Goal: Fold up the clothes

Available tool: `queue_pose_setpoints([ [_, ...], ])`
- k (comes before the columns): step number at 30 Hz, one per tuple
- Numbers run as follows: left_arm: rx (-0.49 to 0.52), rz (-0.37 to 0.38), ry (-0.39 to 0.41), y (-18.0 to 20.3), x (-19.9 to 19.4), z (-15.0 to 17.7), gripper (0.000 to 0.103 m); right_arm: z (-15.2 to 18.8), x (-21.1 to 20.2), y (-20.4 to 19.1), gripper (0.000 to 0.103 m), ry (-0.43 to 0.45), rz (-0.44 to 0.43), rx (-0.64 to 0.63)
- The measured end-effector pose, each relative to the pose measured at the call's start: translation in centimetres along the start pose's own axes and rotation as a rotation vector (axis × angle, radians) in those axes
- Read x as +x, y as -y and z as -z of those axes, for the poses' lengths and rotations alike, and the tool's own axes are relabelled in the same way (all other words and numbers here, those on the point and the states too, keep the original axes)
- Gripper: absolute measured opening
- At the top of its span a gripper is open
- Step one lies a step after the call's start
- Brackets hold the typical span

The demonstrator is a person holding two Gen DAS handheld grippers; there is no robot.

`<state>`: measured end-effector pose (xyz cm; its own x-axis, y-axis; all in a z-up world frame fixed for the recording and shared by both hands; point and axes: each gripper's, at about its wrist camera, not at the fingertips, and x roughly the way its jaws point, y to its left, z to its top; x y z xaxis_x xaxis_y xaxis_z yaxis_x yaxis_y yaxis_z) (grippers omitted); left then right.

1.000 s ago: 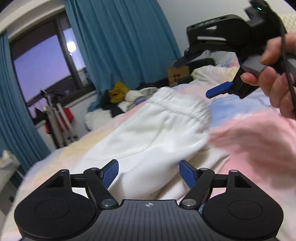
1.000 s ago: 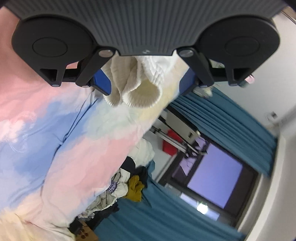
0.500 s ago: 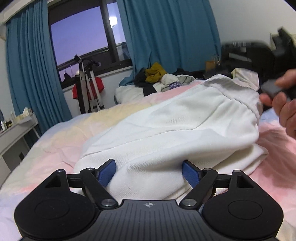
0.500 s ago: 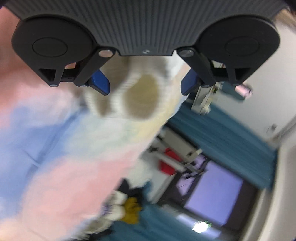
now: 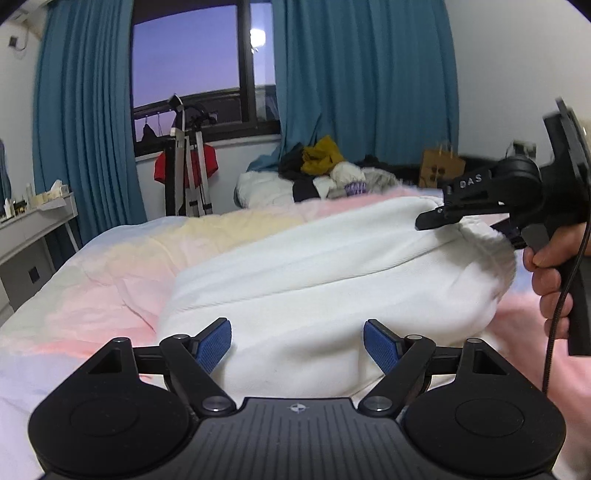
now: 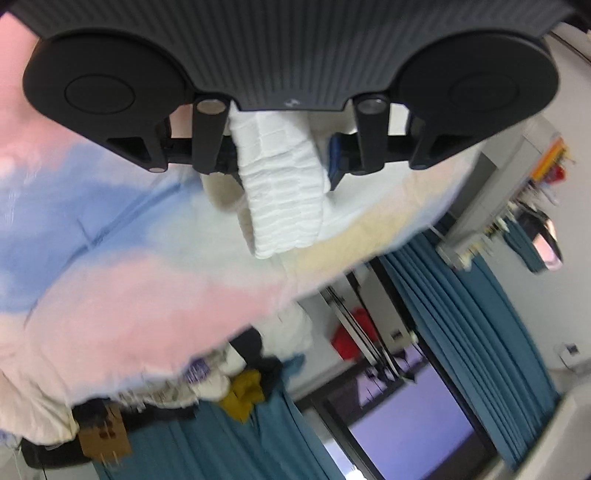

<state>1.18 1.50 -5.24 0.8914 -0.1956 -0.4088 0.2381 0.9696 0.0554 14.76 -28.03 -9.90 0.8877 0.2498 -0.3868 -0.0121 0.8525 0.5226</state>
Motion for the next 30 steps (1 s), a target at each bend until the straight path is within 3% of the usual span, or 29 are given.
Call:
queue_pose_setpoints([
  [3,-0.058,0.023,0.032,-1.4,-2.0,-0.9,0.081,-0.4,-0.6,-0.1,0.042,0.041,0.054,-0.048],
  [5,-0.099,0.031,0.042,-2.7,-2.9,-1.4,0.081,-0.2,-0.8,0.4,0.042,0.030,0.050,-0.015],
  [13,-0.404,0.075,-0.062,-9.9,-0.8,-1.2,0.081,0.7,-1.8,2.3,0.053,-0.010,0.033,0.114],
  [14,-0.450,0.086,-0.081,-10.8,-0.3,-1.1,0.081,1.0,-2.9,2.0,0.057,0.002,0.039,0.126],
  [17,-0.526,0.111,-0.131,-12.5,0.5,-1.0,0.081,1.8,-5.5,1.0,0.084,0.034,0.070,0.141],
  [24,-0.450,0.118,-0.135,-11.9,-1.3,-1.9,0.086,3.3,-8.3,-1.0,0.086,-0.034,0.133,0.064],
  [27,-0.429,0.106,-0.127,-11.7,-2.2,-1.8,0.096,4.4,-7.5,-1.6,0.086,-0.104,0.163,0.022],
  [30,-0.463,0.101,-0.163,-12.0,-1.3,-1.3,0.098,5.2,-5.8,-1.0,0.086,-0.148,0.144,0.072],
])
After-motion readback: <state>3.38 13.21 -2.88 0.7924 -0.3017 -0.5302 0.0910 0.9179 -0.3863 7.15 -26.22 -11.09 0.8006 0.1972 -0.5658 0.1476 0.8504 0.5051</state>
